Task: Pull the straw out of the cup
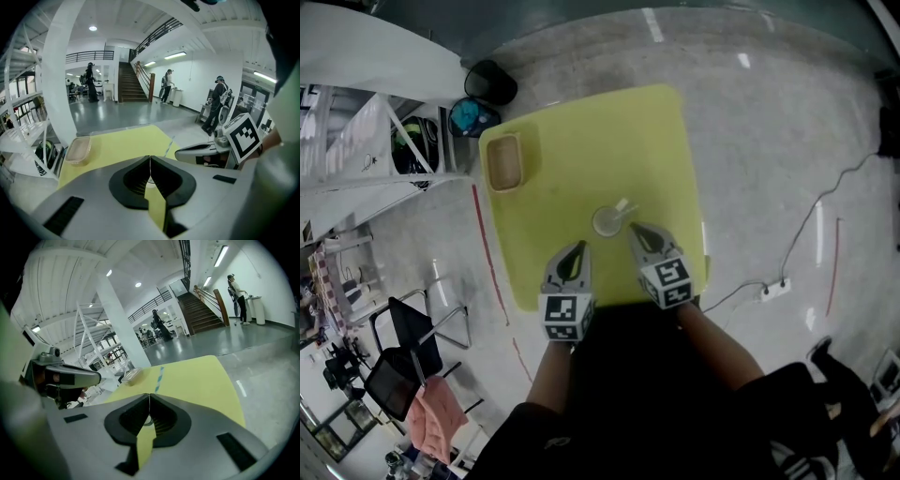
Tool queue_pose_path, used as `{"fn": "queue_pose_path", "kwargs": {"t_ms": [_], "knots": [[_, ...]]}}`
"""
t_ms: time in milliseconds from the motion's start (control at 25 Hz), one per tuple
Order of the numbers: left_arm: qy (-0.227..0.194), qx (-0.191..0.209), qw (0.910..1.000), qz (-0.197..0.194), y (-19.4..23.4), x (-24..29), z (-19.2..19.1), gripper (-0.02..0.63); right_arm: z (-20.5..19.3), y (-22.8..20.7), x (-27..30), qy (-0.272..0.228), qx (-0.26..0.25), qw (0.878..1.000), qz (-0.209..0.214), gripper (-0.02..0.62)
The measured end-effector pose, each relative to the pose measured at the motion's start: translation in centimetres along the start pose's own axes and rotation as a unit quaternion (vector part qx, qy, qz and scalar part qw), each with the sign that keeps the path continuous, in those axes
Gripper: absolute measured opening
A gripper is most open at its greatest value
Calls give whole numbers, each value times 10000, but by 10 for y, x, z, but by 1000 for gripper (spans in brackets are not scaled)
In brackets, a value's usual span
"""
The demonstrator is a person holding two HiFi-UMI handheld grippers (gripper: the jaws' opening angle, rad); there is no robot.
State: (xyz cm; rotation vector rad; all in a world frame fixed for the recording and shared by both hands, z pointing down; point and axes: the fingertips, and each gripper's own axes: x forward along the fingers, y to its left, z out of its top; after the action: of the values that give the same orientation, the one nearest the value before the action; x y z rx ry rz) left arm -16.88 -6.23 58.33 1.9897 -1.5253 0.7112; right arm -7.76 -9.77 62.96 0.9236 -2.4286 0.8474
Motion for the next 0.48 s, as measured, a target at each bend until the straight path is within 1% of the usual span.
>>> {"fn": "queue_pose_path", "kwargs": {"t_ms": [120, 240, 360, 480], "knots": [[38, 109, 9999, -99, 0, 9, 1, 44, -6, -7, 4, -3, 89, 9999, -80, 17], [63, 203, 9996, -206, 1, 17, 3, 44, -7, -9, 8, 13, 101, 9999, -63, 18], [95, 219, 9994, -259, 0, 24, 10, 44, -4, -7, 8, 33, 207, 9998, 18, 18], [76, 208, 9993, -291, 1, 29, 13, 44, -3, -7, 10, 40, 240, 9997, 5, 20]]}}
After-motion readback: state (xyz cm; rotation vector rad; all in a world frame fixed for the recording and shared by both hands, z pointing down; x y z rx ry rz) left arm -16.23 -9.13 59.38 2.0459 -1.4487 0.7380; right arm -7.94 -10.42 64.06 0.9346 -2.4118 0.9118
